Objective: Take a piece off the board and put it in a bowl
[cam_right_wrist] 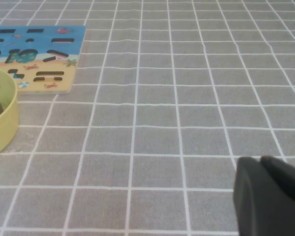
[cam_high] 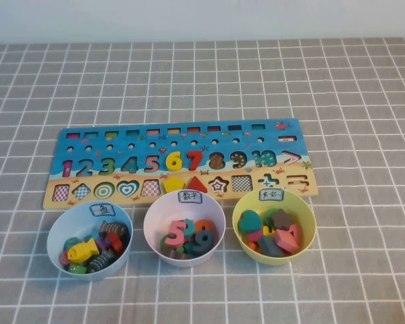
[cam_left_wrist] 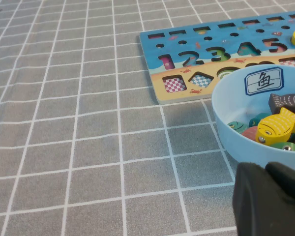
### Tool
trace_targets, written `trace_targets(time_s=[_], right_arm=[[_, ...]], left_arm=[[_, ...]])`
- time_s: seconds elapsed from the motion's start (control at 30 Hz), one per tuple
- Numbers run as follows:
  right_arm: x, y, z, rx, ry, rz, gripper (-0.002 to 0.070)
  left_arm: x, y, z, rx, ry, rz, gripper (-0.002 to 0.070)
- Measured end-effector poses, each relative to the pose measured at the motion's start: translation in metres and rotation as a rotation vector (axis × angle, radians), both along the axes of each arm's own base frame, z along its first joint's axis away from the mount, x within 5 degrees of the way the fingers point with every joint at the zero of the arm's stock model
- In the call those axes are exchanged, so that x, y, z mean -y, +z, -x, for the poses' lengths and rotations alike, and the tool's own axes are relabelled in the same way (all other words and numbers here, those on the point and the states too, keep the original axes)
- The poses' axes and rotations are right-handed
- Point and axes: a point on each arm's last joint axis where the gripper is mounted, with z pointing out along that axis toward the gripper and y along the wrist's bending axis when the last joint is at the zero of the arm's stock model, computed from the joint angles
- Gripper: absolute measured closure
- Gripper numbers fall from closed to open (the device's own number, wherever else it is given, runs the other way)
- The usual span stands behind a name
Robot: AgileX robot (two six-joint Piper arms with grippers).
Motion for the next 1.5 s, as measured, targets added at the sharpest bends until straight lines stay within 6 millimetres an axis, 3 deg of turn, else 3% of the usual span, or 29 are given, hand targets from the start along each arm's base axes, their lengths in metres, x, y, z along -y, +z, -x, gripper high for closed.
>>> trace_targets(time_s=[0.47,0.93,1.5], right_arm=[[0.0,0.0,0.0,0.0,0.0,0.0,0.0694],[0.0,0.0,0.0,0.0,0.0,0.0,0.0694],[0.0,0.0,0.0,0.0,0.0,0.0,0.0694]], left_arm=[[0.0,0.0,0.0,0.004,0.0,0.002,0.0673],[0.001,0.024,-0.004,0.237,0.039,0.292,0.0673],[0.001,0.027,-0.004,0.258,0.042,0.334,0.0673]])
